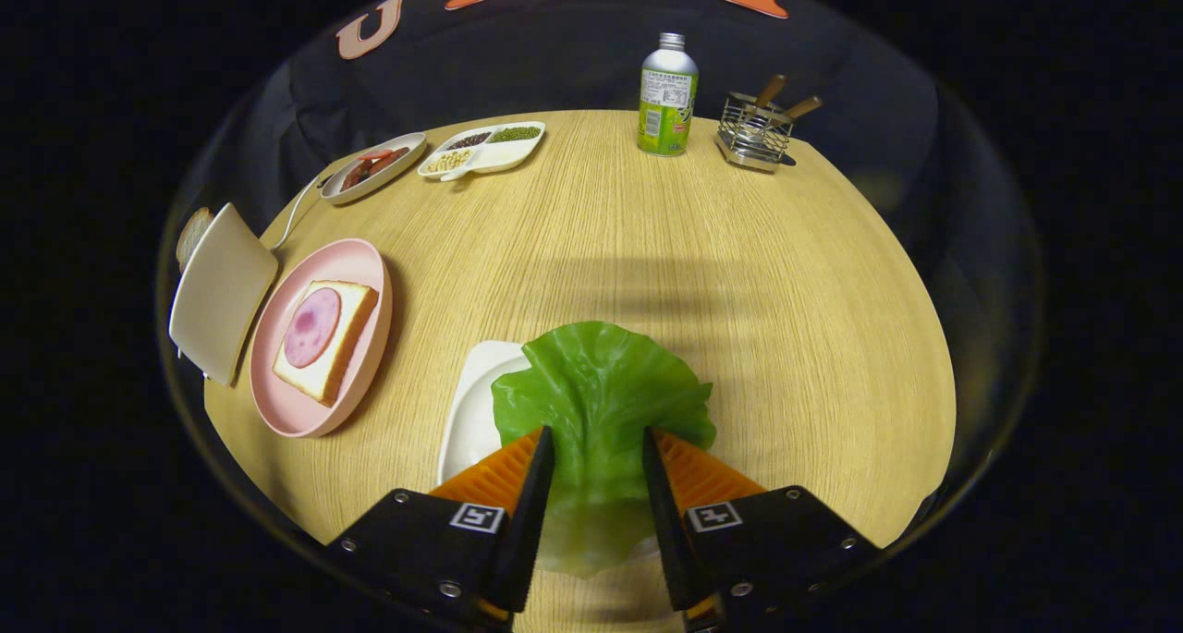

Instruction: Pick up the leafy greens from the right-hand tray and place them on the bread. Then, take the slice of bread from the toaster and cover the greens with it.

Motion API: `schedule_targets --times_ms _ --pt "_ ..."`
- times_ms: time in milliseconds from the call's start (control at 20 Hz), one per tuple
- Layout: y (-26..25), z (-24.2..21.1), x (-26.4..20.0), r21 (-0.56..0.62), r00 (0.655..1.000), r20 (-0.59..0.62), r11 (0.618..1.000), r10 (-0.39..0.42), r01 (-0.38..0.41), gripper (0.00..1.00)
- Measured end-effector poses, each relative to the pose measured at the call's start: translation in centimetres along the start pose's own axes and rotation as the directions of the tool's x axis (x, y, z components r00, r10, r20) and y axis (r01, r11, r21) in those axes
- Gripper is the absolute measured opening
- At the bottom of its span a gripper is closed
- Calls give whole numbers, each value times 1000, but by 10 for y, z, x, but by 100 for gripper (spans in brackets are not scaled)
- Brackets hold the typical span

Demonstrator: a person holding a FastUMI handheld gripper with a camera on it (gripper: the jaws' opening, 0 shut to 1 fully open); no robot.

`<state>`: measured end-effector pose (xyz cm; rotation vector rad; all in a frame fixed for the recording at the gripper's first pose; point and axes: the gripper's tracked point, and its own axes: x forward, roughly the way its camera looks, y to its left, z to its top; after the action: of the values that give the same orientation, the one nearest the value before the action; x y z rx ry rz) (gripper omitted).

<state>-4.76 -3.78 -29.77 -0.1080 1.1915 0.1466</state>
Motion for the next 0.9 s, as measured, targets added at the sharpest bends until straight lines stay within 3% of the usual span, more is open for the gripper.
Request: schedule_targets --times_ms 50,150,350,600,900 --pt "1 1 1 4 1000 3 1000 -1 1 39" --pt "2 2 1 5 1000 14 1000 0 0 22" --pt "0 4 0 61 1000 28 998 9 -11 5" --pt "7 21 -14 33 994 107 999 28 -32 4" --pt "27 47 -41 60 977 189 992 95 -108 4"
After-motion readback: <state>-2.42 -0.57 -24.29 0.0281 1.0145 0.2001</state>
